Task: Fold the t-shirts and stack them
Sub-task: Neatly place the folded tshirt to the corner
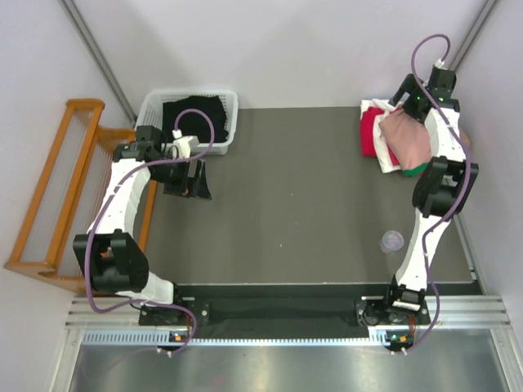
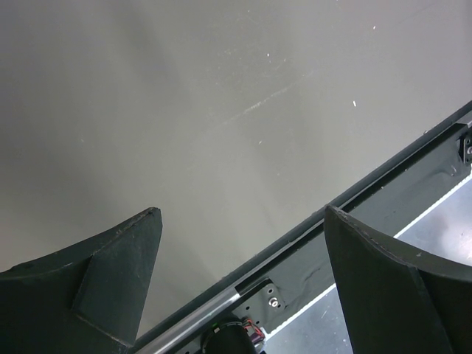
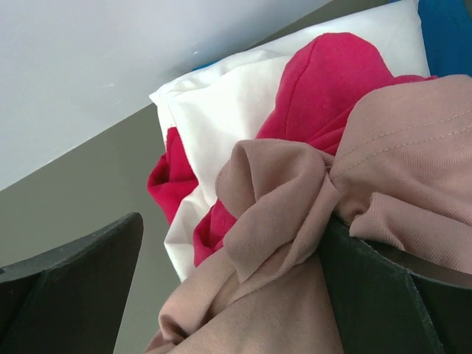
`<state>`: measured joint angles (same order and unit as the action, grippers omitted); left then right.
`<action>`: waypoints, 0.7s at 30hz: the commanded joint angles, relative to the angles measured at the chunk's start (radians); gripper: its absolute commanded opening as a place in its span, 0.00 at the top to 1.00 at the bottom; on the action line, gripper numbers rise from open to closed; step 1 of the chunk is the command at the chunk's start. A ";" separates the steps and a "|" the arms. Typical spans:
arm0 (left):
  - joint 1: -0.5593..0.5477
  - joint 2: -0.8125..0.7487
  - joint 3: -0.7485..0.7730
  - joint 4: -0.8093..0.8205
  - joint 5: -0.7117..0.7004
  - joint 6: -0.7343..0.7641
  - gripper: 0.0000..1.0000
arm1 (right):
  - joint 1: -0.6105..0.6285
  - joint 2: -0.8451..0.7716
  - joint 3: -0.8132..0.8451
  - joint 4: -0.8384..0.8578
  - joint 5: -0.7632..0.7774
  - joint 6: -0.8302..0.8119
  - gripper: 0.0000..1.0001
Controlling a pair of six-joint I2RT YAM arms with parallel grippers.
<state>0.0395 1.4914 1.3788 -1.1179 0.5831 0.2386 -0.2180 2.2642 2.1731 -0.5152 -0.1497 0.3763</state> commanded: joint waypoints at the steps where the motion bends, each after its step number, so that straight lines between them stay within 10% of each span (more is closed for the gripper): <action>1: 0.011 -0.036 0.008 -0.020 0.007 0.022 0.05 | 0.005 0.067 -0.001 -0.048 0.019 -0.016 0.00; 21: 0.011 -0.006 0.009 -0.020 0.029 0.019 0.05 | -0.003 0.098 -0.023 -0.048 0.075 -0.005 0.00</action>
<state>0.0444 1.5017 1.3788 -1.1244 0.5865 0.2386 -0.2188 2.3272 2.1868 -0.4534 -0.0986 0.3504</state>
